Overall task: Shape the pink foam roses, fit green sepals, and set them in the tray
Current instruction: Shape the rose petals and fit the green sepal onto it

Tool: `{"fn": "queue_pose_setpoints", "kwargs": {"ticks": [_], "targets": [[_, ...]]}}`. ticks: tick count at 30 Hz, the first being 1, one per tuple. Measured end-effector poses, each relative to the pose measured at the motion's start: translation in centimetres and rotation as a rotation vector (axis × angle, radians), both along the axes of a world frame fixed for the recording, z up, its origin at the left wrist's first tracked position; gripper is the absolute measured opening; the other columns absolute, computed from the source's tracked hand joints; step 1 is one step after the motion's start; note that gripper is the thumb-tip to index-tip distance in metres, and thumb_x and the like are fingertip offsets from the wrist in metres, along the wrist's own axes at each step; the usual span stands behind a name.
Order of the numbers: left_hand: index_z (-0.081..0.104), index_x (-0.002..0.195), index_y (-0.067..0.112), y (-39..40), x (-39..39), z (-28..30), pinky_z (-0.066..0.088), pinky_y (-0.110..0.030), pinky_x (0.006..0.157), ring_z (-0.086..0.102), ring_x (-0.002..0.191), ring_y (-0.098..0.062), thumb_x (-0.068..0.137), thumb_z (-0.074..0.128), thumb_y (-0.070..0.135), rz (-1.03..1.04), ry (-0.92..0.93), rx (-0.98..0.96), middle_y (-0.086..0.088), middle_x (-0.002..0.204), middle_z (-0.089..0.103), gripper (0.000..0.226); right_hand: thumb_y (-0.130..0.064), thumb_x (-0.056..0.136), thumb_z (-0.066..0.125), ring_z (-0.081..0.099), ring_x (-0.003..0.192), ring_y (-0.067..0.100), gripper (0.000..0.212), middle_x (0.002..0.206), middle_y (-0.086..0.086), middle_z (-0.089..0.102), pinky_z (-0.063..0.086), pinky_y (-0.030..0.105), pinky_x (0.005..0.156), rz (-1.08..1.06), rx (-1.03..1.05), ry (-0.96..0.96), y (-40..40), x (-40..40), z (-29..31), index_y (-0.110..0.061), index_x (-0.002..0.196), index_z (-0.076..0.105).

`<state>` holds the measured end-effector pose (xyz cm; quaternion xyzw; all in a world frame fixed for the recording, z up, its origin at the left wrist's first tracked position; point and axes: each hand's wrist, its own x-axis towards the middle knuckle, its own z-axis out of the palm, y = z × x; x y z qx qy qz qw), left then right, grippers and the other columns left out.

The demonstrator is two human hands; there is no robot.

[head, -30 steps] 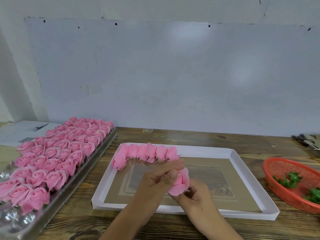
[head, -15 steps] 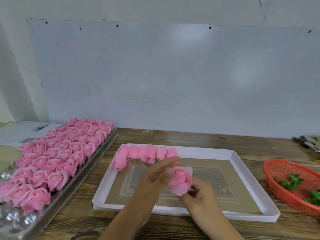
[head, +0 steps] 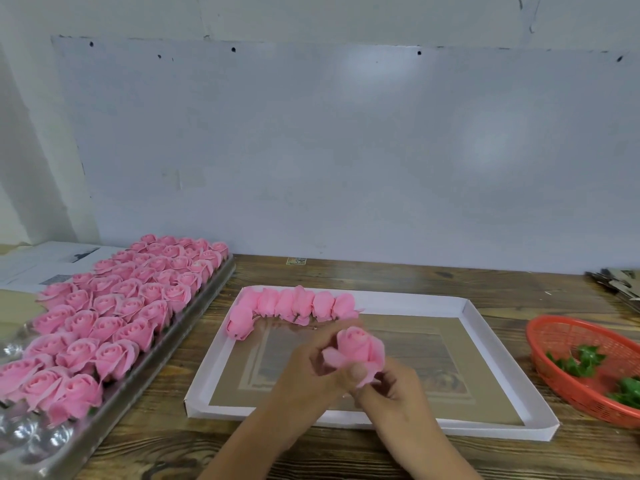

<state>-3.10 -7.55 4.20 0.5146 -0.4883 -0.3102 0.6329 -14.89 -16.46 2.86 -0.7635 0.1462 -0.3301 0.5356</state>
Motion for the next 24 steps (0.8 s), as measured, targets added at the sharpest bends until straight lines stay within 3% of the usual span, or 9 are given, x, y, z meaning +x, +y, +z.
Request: {"fn": "queue_pose_setpoints", "kwargs": {"ticks": [2, 4, 7, 10, 13, 16, 20, 24], "targets": [[0.052, 0.14, 0.028, 0.1, 0.3, 0.0, 0.051, -0.038, 0.101, 0.059, 0.125, -0.016, 0.065, 0.086, 0.056, -0.017, 0.042, 0.042, 0.003, 0.134, 0.064, 0.088, -0.044, 0.073, 0.064, 0.067, 0.075, 0.008, 0.027, 0.086, -0.008, 0.077, 0.055, 0.041, 0.07, -0.054, 0.057, -0.048, -0.4, 0.1, -0.2, -0.047, 0.097, 0.073], [0.044, 0.145, 0.035, 0.1, 0.5, -0.4, 0.047, -0.045, 0.107, 0.055, 0.131, -0.012, 0.064, 0.091, 0.049, -0.002, -0.009, 0.097, 0.008, 0.14, 0.06, 0.094, -0.033, 0.079, 0.069, 0.072, 0.086, 0.01, 0.024, 0.092, -0.006, 0.077, 0.056, 0.046, 0.078, -0.091, 0.088, -0.071, -0.7, 0.2, -0.5, -0.045, 0.1, 0.074], [0.055, 0.135, 0.042, -0.1, 0.4, -0.6, 0.049, -0.045, 0.106, 0.059, 0.124, -0.009, 0.071, 0.089, 0.04, 0.103, -0.061, 0.13, 0.014, 0.134, 0.063, 0.073, -0.033, 0.081, 0.07, 0.069, 0.088, 0.013, 0.028, 0.094, -0.005, 0.076, 0.057, 0.043, 0.08, -0.15, 0.064, -0.08, -0.8, 0.3, -1.0, -0.047, 0.105, 0.071], [0.068, 0.119, 0.043, -0.3, 0.3, -0.5, 0.052, -0.039, 0.101, 0.065, 0.113, -0.009, 0.074, 0.083, 0.042, 0.173, -0.077, 0.1, 0.013, 0.122, 0.07, 0.047, -0.036, 0.08, 0.067, 0.063, 0.075, 0.013, 0.029, 0.086, -0.002, 0.072, 0.051, 0.028, 0.065, -0.191, -0.012, -0.059, -0.8, 0.4, -1.2, -0.052, 0.104, 0.068], [0.071, 0.116, 0.042, -0.3, 0.4, -0.5, 0.054, -0.033, 0.096, 0.067, 0.111, -0.01, 0.075, 0.081, 0.041, 0.213, -0.069, 0.058, 0.011, 0.118, 0.073, 0.042, -0.027, 0.088, 0.072, 0.053, 0.066, 0.004, 0.032, 0.076, -0.008, 0.066, 0.039, 0.014, 0.054, -0.179, -0.084, -0.023, -0.6, 0.4, -1.2, -0.052, 0.108, 0.067], [0.069, 0.12, 0.04, -0.2, 0.5, -0.6, 0.053, -0.031, 0.096, 0.066, 0.116, -0.014, 0.075, 0.084, 0.035, 0.205, -0.016, 0.041, 0.008, 0.122, 0.072, 0.048, -0.026, 0.088, 0.071, 0.055, 0.068, 0.004, 0.036, 0.082, -0.007, 0.068, 0.04, 0.014, 0.054, -0.175, -0.081, -0.02, -0.5, 0.3, -1.0, -0.053, 0.112, 0.066], [0.07, 0.122, 0.031, -0.2, 0.3, -0.6, 0.054, -0.043, 0.1, 0.067, 0.114, -0.02, 0.081, 0.081, 0.033, 0.108, -0.024, 0.092, 0.001, 0.119, 0.073, 0.043, -0.016, 0.089, 0.071, 0.059, 0.079, 0.012, 0.043, 0.104, -0.007, 0.07, 0.045, 0.018, 0.06, -0.143, -0.129, -0.036, -0.7, 0.2, -1.1, -0.045, 0.12, 0.063], [0.073, 0.118, 0.03, 0.0, 0.4, -0.4, 0.054, -0.038, 0.097, 0.069, 0.109, -0.017, 0.079, 0.084, 0.034, 0.132, -0.057, 0.12, 0.002, 0.112, 0.075, 0.041, -0.013, 0.082, 0.076, 0.057, 0.083, 0.017, 0.055, 0.099, -0.005, 0.064, 0.044, 0.021, 0.06, -0.141, -0.17, 0.013, -0.6, 0.5, -1.4, -0.056, 0.114, 0.059]]}}
